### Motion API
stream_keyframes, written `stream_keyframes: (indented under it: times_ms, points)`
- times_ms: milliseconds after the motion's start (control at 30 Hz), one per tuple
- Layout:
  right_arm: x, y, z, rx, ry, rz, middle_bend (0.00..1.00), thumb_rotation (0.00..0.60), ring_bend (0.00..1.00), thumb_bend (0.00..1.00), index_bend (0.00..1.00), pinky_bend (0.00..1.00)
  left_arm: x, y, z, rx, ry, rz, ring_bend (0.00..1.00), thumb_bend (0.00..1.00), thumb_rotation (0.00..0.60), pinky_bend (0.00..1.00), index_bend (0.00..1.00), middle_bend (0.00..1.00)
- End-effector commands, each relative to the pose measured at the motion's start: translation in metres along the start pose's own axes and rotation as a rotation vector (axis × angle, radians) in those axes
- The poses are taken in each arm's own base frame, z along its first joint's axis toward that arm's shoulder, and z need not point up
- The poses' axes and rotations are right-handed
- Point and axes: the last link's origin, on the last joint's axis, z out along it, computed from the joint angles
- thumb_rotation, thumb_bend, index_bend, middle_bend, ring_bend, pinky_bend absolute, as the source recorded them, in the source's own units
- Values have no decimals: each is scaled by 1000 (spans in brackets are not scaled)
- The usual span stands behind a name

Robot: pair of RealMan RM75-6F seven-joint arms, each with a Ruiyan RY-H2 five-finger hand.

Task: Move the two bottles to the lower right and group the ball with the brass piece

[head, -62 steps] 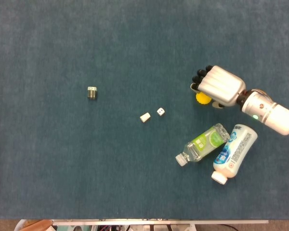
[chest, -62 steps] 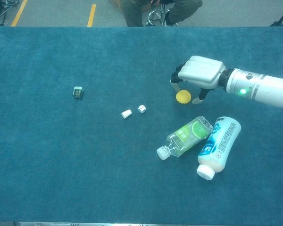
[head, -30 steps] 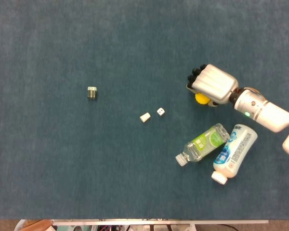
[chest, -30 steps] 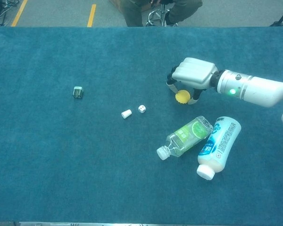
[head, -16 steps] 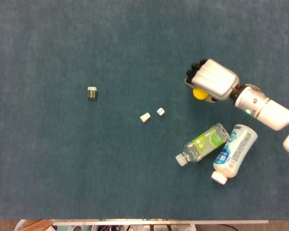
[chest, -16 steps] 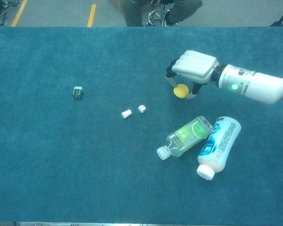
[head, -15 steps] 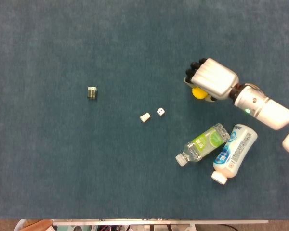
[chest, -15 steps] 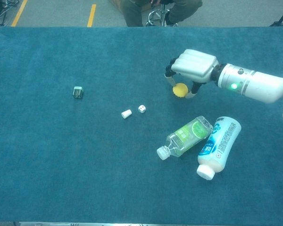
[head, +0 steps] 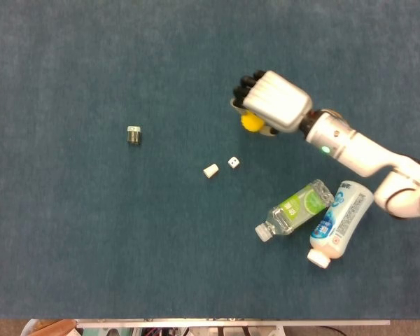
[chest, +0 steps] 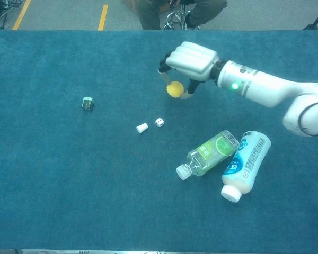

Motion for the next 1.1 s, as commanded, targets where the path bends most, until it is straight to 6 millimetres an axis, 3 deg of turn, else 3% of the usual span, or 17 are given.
stream_keyframes:
  times_ms: [33, 467, 1100]
  points:
    - [5, -8, 20, 9, 40, 32, 429, 600, 319, 14, 638, 410, 3, -2, -1, 4, 9, -1, 152, 18, 600, 410, 302, 170]
    - [8, -35, 57, 57, 93, 127, 429, 600, 319, 14, 638, 410, 9, -6, -2, 3, 15, 13, 152, 19, 600, 410, 302, 170]
    - [-17, -60, 55, 130, 4, 188, 429, 600, 319, 14, 638, 410, 6, -8, -3, 9, 11, 7, 152, 18, 600, 410, 302, 170]
